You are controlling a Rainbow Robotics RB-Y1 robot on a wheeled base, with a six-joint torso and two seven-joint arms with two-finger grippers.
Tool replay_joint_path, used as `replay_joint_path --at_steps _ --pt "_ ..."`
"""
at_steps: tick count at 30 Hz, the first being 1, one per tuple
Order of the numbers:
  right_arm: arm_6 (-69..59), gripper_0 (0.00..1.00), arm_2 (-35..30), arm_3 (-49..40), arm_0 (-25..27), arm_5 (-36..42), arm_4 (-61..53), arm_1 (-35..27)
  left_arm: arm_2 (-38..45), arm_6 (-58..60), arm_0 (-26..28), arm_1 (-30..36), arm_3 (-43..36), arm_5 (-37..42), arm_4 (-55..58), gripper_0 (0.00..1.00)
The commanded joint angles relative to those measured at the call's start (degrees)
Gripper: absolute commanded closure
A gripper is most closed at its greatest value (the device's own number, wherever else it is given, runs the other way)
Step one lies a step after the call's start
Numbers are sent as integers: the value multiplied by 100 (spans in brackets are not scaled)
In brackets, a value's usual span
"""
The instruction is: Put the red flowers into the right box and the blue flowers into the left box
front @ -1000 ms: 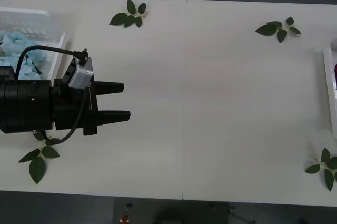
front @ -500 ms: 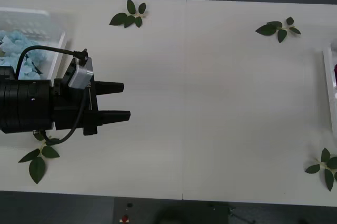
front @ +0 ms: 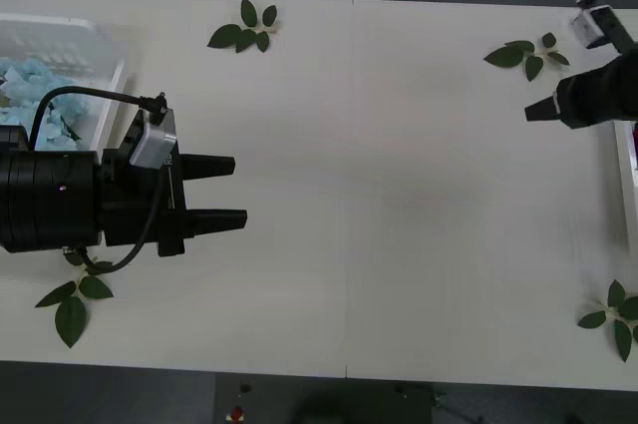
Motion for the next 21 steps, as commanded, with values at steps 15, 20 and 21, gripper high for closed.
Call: replay_joint_path --at_steps 15,20,21 --pt "5800 0 -407 -201 -49 1519 -4355 383 -11 -29 -42 -5 -161 9 44 32" --pt "6156 0 -618 -315 -49 2100 -4399 770 -11 -29 -42 -5 -161 9 44 33" --pt "6156 0 -653 -324 -49 2196 -4390 884 -11 -29 -42 -5 -161 9 44 32"
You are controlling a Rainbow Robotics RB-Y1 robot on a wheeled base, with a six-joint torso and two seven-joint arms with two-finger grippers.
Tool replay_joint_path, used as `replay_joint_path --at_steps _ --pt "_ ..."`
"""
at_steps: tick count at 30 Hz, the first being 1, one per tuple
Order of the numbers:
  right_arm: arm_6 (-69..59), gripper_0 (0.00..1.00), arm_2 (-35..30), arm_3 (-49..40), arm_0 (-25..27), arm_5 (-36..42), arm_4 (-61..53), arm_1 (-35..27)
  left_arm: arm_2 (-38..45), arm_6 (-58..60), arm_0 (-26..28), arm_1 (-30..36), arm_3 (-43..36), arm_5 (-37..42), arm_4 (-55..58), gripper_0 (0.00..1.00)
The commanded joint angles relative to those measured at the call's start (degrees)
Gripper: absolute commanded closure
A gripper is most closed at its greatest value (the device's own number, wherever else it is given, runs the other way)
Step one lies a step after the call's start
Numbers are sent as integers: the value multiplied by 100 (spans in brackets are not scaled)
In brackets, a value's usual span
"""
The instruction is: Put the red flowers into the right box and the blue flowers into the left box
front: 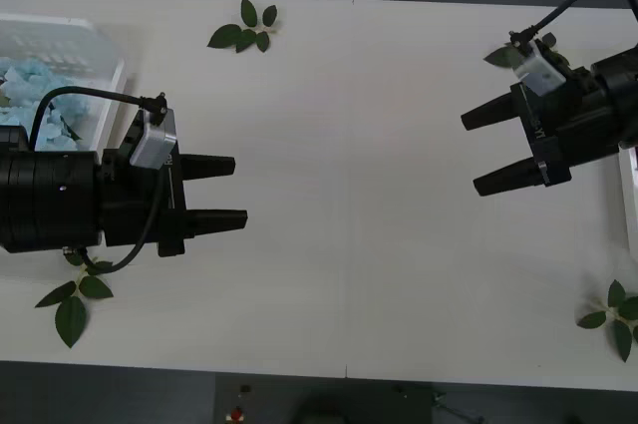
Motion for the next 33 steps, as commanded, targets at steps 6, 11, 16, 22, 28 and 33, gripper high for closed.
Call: replay_joint_path --at_steps 6,11,16,22,28,33 --pt "213 0 -215 -155 -57 257 -1 853 -11 -29 -43 -5 -158 9 44 32" --pt "213 0 -215 -181 -57 222 201 1239 -11 -29 -43 -5 -158 9 44 33" --pt "213 0 -215 -172 -57 266 368 1582 -11 -29 -43 -5 -158 9 44 32" --pt "213 0 -233 -146 -57 187 632 1714 -11 -29 -43 -5 -158 9 44 32" --pt "213 0 -233 -128 -57 178 667 1723 -11 -29 -43 -5 -158 9 44 32" --pt "213 0 -233 -128 -57 178 667 1723 -11 -29 -43 -5 -158 9 44 32"
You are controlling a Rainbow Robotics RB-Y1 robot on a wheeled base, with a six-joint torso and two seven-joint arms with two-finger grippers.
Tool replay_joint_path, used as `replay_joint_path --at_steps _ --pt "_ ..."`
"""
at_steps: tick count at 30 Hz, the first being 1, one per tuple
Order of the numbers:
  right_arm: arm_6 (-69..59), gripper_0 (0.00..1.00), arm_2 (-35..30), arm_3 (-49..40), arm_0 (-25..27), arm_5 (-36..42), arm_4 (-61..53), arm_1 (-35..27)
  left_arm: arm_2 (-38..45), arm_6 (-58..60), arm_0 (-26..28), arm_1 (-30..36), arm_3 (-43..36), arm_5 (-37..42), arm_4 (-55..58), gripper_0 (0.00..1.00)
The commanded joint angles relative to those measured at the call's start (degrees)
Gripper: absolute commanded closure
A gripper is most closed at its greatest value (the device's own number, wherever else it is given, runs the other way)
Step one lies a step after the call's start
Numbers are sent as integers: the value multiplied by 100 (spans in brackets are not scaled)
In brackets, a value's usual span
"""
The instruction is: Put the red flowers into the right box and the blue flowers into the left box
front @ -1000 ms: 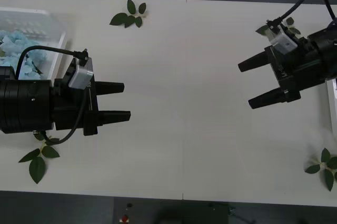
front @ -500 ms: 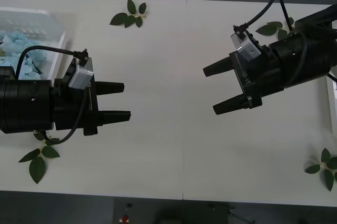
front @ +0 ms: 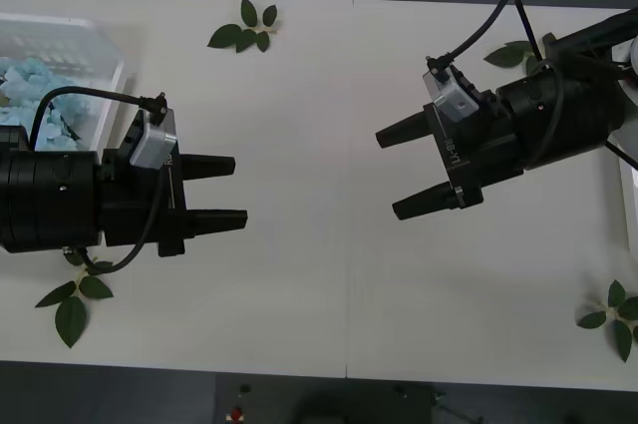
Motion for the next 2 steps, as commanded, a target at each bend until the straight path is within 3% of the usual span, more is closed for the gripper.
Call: replay_joint_path --at_steps 1,2 --pt "106 0 -56 -109 -58 -73 1 -18 -11 -29 -43 -5 -158 9 44 32" --pt "106 0 -56 -109 -58 -73 1 -18 -11 -29 -43 -5 -158 9 44 32"
